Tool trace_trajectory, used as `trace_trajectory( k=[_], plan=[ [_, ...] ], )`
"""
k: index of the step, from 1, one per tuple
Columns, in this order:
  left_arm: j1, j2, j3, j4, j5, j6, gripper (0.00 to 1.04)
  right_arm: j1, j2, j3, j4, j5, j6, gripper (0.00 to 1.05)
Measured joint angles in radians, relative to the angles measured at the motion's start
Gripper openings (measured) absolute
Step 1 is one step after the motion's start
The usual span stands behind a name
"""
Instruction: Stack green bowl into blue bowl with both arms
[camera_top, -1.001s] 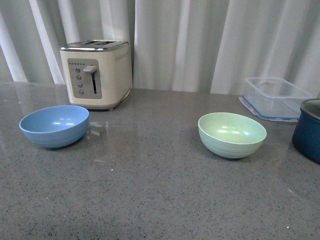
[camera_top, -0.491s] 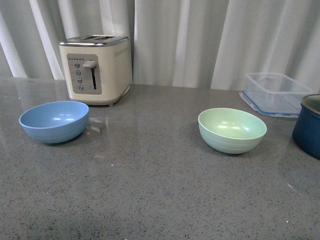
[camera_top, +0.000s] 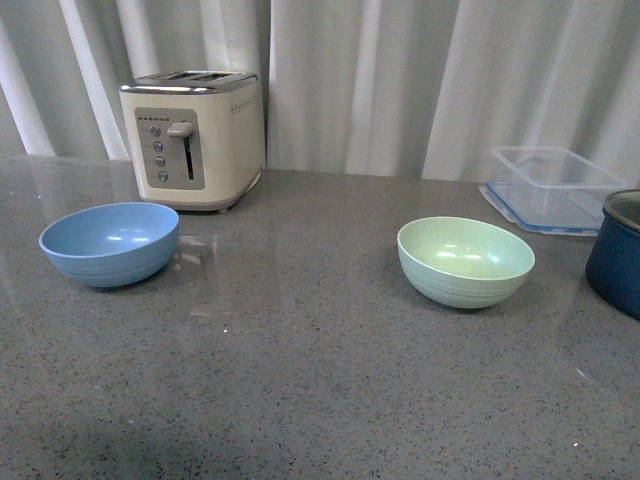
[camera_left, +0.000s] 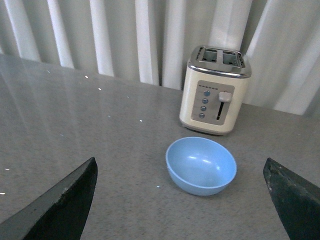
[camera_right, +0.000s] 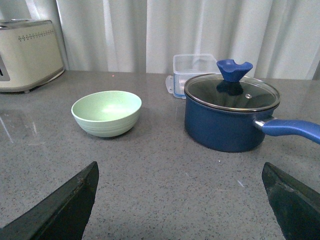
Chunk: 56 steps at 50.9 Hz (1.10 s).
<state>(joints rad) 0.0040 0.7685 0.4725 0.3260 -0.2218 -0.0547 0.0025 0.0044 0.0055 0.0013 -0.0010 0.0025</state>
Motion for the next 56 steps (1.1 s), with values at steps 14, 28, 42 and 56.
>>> trace_trajectory(
  k=[14,28,42,56],
  plan=[
    [0.055,0.363,0.309,-0.151,0.047,-0.215,0.98,0.0,0.0,0.0,0.0,0.0,0.0,0.95],
    [0.088,0.647,0.538,-0.313,0.122,-0.376,0.98,0.0,0.0,0.0,0.0,0.0,0.0,0.95],
    [0.087,0.855,0.663,-0.351,0.117,-0.445,0.98,0.0,0.0,0.0,0.0,0.0,0.0,0.95],
    [0.068,0.994,0.739,-0.381,0.117,-0.504,0.98,0.0,0.0,0.0,0.0,0.0,0.0,0.95]
  ],
)
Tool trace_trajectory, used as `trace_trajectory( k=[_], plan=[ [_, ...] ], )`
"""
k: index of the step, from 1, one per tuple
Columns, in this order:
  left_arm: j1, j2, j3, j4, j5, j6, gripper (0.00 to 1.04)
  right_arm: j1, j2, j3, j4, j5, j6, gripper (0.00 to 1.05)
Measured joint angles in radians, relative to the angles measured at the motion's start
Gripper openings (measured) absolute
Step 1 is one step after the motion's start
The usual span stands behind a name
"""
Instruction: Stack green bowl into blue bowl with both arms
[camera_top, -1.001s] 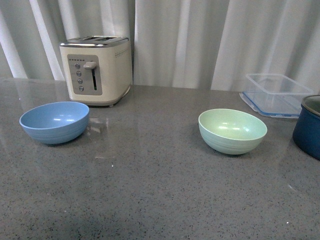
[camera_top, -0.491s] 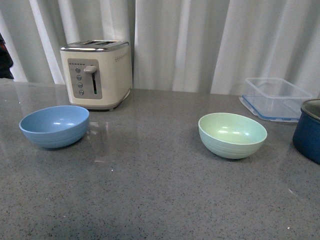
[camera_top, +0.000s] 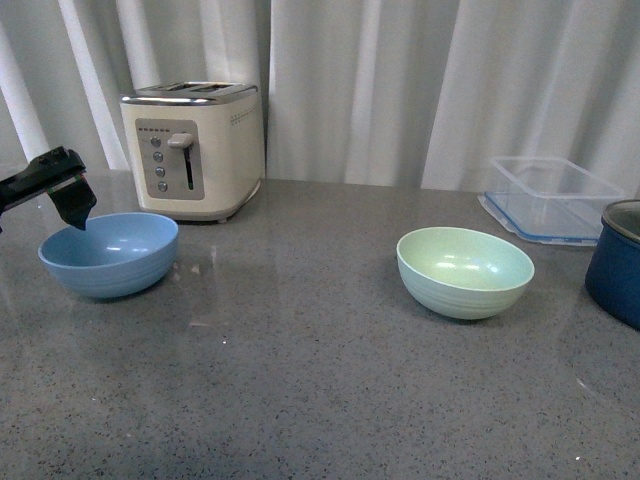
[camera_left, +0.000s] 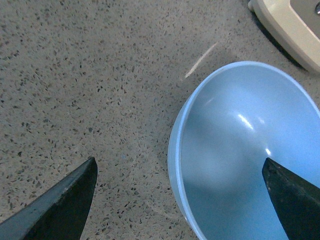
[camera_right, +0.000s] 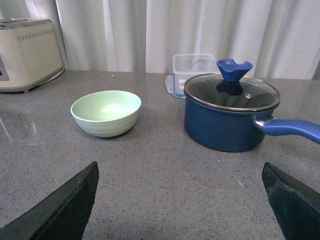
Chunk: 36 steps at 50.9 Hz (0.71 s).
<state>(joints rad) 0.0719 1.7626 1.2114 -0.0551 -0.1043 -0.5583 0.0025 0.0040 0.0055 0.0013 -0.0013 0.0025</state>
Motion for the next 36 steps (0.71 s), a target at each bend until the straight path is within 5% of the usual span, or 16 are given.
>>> trace_trajectory(
  k=[13,25,36],
  plan=[
    [-0.018,0.075,0.071,-0.032,-0.026,-0.01,0.97,0.0,0.0,0.0,0.0,0.0,0.0,0.95],
    [-0.034,0.117,0.103,-0.06,-0.05,-0.001,0.49,0.0,0.0,0.0,0.0,0.0,0.0,0.95],
    [-0.041,0.12,0.105,-0.064,-0.049,-0.001,0.18,0.0,0.0,0.0,0.0,0.0,0.0,0.95]
  ],
)
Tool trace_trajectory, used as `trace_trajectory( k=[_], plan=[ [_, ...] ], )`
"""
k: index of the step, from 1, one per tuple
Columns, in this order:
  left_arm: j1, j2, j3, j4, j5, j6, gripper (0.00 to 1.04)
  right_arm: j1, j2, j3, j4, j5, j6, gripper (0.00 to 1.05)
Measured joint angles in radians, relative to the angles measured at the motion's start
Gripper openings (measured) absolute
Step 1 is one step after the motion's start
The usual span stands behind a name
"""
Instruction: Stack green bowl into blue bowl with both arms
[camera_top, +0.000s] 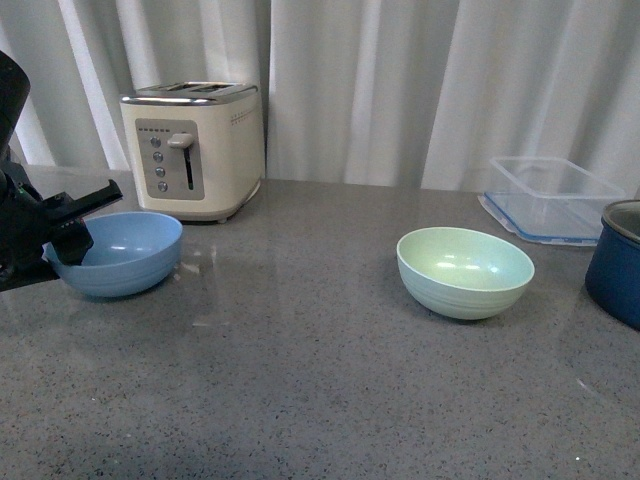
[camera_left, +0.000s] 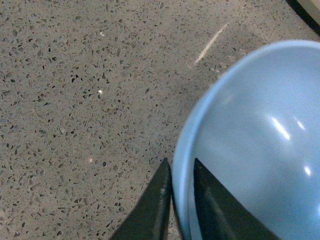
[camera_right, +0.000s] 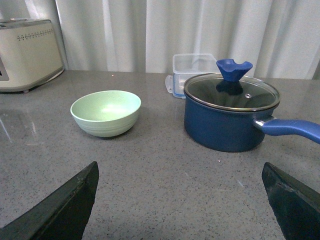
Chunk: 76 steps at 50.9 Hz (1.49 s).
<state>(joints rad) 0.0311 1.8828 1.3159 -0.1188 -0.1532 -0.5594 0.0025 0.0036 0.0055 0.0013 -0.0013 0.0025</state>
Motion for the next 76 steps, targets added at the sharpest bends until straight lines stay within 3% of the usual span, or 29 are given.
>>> trace_trajectory(
  k=[4,18,48,76],
  plan=[
    [-0.002,-0.008,0.0,0.001,0.011,0.001,0.03,0.0,0.0,0.0,0.0,0.0,0.0,0.95],
    [-0.072,-0.105,-0.003,0.013,0.033,0.006,0.04,0.0,0.0,0.0,0.0,0.0,0.0,0.95],
    [-0.356,0.06,0.194,-0.035,0.022,0.035,0.04,0.0,0.0,0.0,0.0,0.0,0.0,0.95],
    [-0.383,0.157,0.244,-0.079,-0.001,0.042,0.04,0.0,0.0,0.0,0.0,0.0,0.0,0.95]
  ],
)
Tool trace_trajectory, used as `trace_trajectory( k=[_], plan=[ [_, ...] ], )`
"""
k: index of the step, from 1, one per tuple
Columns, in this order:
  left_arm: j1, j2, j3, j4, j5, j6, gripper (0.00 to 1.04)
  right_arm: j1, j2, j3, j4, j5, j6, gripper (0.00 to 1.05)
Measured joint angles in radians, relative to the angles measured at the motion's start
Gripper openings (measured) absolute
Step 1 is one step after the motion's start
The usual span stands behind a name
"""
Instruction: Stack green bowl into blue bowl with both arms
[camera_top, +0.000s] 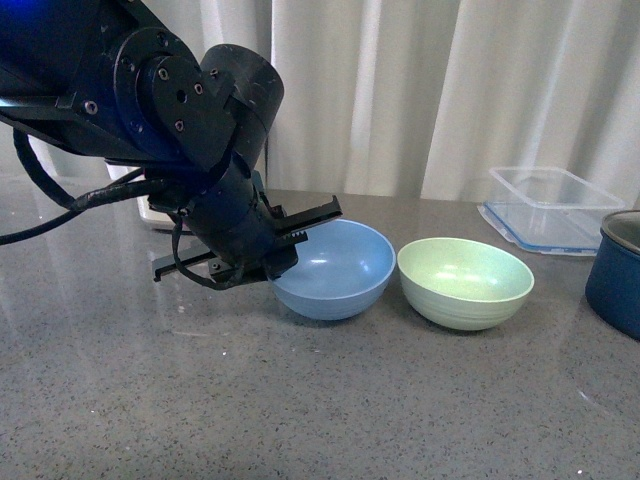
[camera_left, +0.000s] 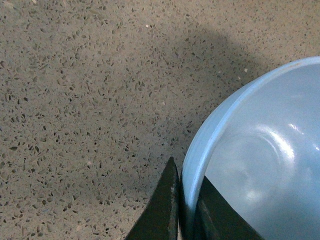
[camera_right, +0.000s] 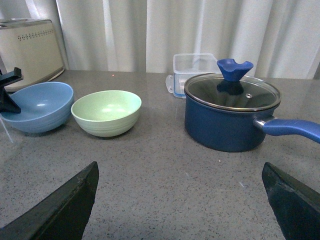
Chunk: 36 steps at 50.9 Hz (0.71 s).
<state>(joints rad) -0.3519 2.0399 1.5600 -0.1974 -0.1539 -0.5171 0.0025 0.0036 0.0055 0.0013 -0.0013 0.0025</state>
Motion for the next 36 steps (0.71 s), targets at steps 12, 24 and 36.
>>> trace_trajectory(
  k=[12,24,36],
  plan=[
    [-0.002,0.0,0.006,-0.013,0.023,0.0,0.28,0.0,0.0,0.0,0.0,0.0,0.0,0.95],
    [0.0,-0.087,-0.043,0.071,-0.006,0.048,0.68,0.0,0.0,0.0,0.0,0.0,0.0,0.95],
    [0.018,-0.466,-0.438,0.679,-0.153,0.373,0.88,0.0,0.0,0.0,0.0,-0.001,0.0,0.95]
  ],
)
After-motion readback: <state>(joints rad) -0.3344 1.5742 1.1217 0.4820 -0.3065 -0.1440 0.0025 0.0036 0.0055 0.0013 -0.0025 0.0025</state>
